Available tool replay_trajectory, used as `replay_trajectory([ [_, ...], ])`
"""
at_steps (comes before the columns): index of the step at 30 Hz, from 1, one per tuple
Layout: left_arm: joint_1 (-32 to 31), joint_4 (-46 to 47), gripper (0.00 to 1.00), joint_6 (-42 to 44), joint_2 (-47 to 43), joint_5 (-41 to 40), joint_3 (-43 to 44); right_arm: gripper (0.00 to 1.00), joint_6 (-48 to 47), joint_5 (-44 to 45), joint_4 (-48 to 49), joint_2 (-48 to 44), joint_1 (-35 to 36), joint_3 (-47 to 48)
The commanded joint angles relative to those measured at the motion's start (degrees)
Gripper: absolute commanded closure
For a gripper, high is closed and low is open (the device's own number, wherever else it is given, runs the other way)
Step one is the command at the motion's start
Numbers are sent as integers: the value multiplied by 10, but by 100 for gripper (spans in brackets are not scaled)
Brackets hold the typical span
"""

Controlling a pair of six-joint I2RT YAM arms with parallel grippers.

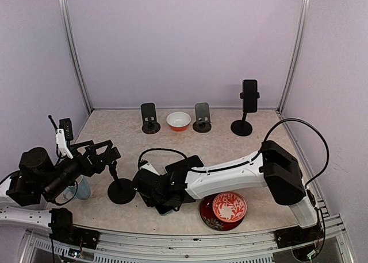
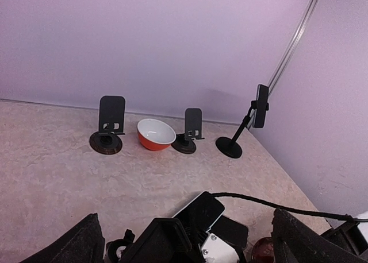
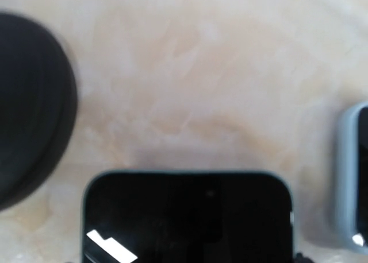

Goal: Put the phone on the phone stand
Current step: Pick up the phone at the center of the board.

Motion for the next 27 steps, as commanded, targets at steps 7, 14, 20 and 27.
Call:
replay_trajectory([
  [7, 2, 21, 1, 12, -11, 32, -3, 28, -35, 83, 56, -127, -23, -37],
  [14, 2, 38, 1, 15, 16, 55, -7, 28, -76, 98, 128, -189, -27, -71],
  [20, 2, 54, 1, 18, 30, 62, -12, 28, -82, 79, 130, -167, -24, -54],
  [27, 2, 62, 1, 19, 31, 64, -18, 27, -85, 74, 133, -148, -19, -46],
])
